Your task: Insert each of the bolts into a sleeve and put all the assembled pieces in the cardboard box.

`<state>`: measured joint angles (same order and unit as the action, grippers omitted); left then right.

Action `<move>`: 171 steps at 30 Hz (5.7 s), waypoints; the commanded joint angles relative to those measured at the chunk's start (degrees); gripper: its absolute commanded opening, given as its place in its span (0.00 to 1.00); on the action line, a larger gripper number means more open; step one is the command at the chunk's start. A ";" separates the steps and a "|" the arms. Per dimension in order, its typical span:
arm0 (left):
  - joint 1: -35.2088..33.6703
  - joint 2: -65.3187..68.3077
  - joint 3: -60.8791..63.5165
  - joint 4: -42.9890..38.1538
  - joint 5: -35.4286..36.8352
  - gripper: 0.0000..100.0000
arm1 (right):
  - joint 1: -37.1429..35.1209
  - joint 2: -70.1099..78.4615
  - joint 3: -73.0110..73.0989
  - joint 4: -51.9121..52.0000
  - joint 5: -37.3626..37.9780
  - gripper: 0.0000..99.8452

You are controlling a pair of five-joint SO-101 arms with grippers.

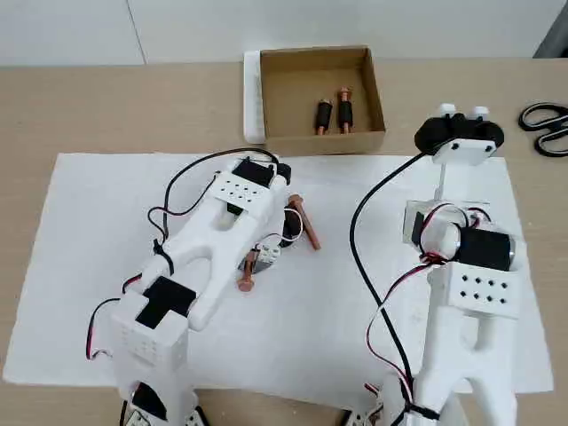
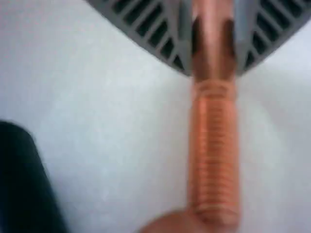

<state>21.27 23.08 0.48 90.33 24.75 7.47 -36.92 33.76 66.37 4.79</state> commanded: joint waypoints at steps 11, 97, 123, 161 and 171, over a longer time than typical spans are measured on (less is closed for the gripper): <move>-0.62 -10.29 -5.58 7.38 -9.23 0.01 | 0.40 -1.54 -0.35 -1.27 0.53 0.00; -6.24 -19.78 -1.10 6.95 19.60 0.25 | 0.04 -1.01 -0.35 -6.20 0.53 0.01; -12.22 -1.23 -11.82 9.14 24.44 0.15 | 0.04 -0.92 -0.35 -6.99 0.35 0.01; -13.36 8.44 -10.59 4.75 27.60 0.01 | 0.40 -0.92 -0.35 -6.46 0.18 0.00; -7.91 8.44 -15.87 10.11 20.40 0.01 | 0.40 -0.92 -0.35 -6.46 0.18 0.00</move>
<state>10.81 32.31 -12.35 98.15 49.63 7.47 -36.92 33.76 60.75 4.79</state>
